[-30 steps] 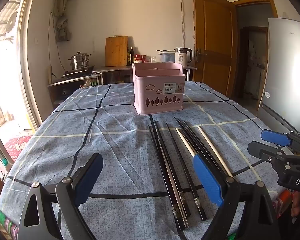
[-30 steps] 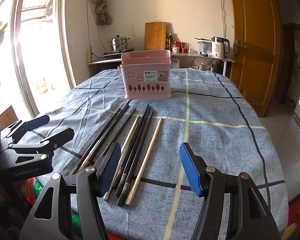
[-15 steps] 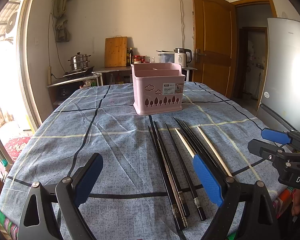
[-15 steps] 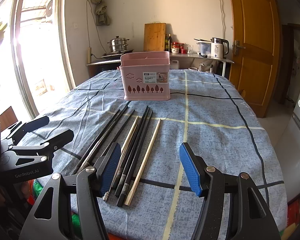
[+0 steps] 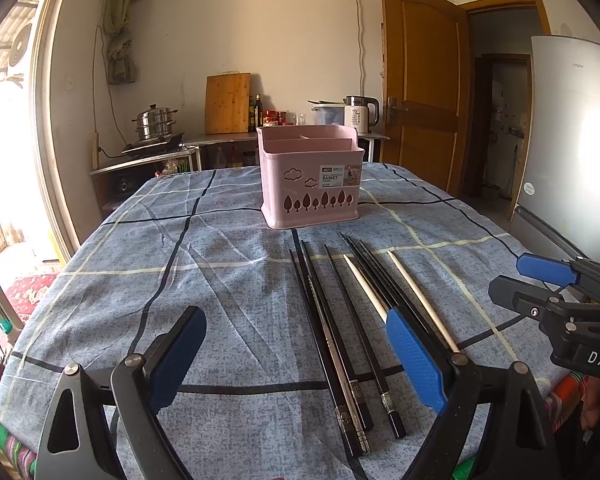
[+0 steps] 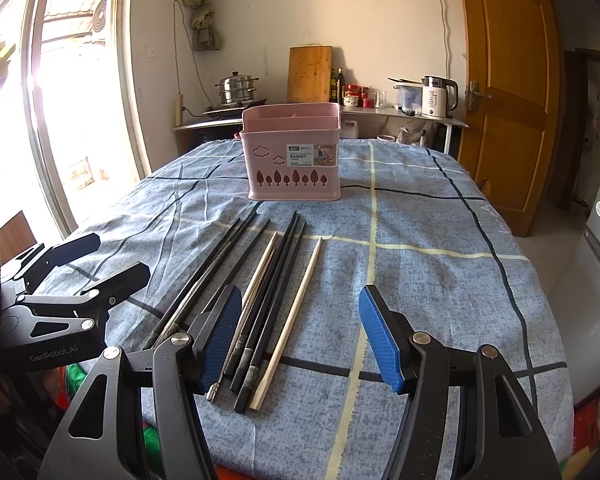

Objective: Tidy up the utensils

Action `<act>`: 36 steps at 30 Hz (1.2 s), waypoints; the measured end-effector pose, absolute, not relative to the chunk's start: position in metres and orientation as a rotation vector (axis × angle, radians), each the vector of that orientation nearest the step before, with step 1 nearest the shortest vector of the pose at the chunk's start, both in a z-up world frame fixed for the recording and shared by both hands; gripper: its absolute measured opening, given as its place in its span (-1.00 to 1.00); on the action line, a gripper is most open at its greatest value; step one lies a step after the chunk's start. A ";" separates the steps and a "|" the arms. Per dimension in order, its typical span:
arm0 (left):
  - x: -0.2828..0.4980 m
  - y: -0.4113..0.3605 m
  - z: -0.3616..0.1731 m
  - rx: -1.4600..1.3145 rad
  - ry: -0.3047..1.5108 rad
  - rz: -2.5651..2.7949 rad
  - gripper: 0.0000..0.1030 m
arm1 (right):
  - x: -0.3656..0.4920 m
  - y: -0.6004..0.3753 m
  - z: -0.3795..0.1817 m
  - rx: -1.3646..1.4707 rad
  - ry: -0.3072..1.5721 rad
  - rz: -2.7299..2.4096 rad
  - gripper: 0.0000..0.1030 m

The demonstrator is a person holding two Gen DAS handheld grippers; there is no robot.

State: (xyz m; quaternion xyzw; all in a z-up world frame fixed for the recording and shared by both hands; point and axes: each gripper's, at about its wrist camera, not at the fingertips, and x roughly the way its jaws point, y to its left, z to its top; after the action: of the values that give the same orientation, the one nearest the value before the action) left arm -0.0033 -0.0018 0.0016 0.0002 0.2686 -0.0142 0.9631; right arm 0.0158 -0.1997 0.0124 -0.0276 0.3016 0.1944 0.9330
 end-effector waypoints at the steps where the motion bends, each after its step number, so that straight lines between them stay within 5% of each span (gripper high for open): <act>1: -0.003 -0.002 0.002 0.001 0.544 -0.030 0.79 | 0.016 -0.200 0.012 -0.057 0.618 0.397 0.20; 36: -0.005 -0.007 0.002 0.004 0.543 -0.041 0.79 | 0.014 -0.200 0.015 -0.061 0.617 0.397 0.20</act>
State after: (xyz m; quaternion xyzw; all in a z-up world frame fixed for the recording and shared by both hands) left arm -0.0046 -0.0067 0.0017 0.0020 0.2680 -0.0204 0.9632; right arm 0.0140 -0.1995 0.0146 -0.0297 0.3014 0.1941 0.9331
